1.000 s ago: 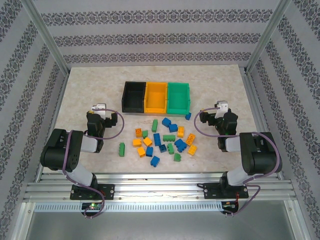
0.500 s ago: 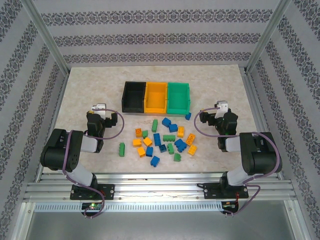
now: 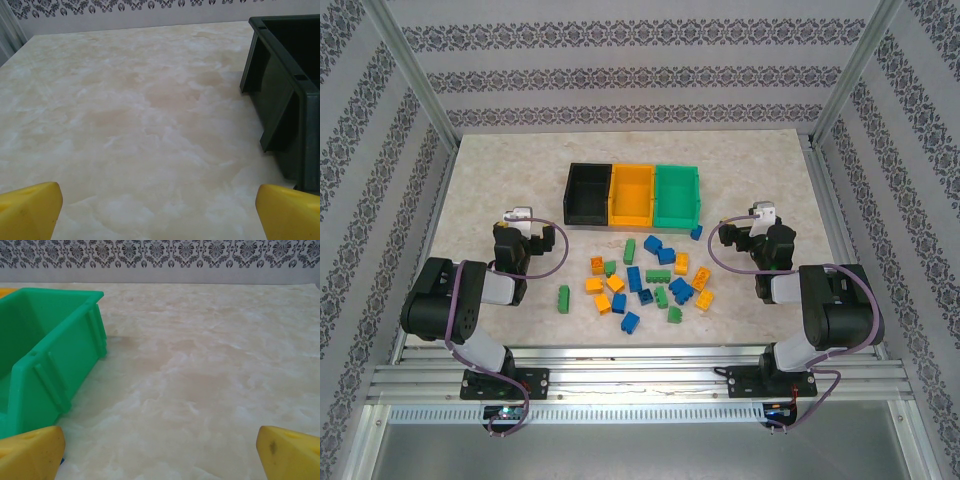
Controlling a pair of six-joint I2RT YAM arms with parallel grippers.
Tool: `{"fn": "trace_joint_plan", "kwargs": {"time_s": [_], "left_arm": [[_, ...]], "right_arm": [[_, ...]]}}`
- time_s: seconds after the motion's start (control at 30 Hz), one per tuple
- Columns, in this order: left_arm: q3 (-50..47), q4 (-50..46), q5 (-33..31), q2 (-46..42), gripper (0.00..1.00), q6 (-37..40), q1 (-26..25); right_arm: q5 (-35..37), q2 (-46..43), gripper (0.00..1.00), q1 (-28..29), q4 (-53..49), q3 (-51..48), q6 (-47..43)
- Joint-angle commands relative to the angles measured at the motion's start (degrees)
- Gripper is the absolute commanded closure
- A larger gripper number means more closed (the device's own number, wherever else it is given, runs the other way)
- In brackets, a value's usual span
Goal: Sort the legos into containers by color
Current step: Pick up the lego from the center of the table.
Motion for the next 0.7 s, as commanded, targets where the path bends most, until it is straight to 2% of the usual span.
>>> {"fn": "trace_joint_plan", "kwargs": {"time_s": [0.0, 0.43, 0.6, 0.67], "left_arm": [[0.35, -0.52, 0.52, -0.63, 0.01, 0.80, 0.08], [0.30, -0.39, -0.09, -0.64, 0.01, 0.65, 0.11], [-3.03, 5.31, -2.59, -2.04, 0.01, -0.30, 0.02], [-3.91, 4.65, -4.22, -4.52, 0.01, -0.86, 0.02]], "right_arm": [[-0.79, 0.19, 0.02, -0.24, 1.80, -0.22, -0.47], [3.48, -0.20, 0.02, 0.63, 2.95, -1.07, -0.11], [5.35, -5.43, 0.02, 1.27, 2.03, -3.08, -0.66], [6.66, -8.39, 0.02, 2.17, 1.64, -4.31, -1.28]]}}
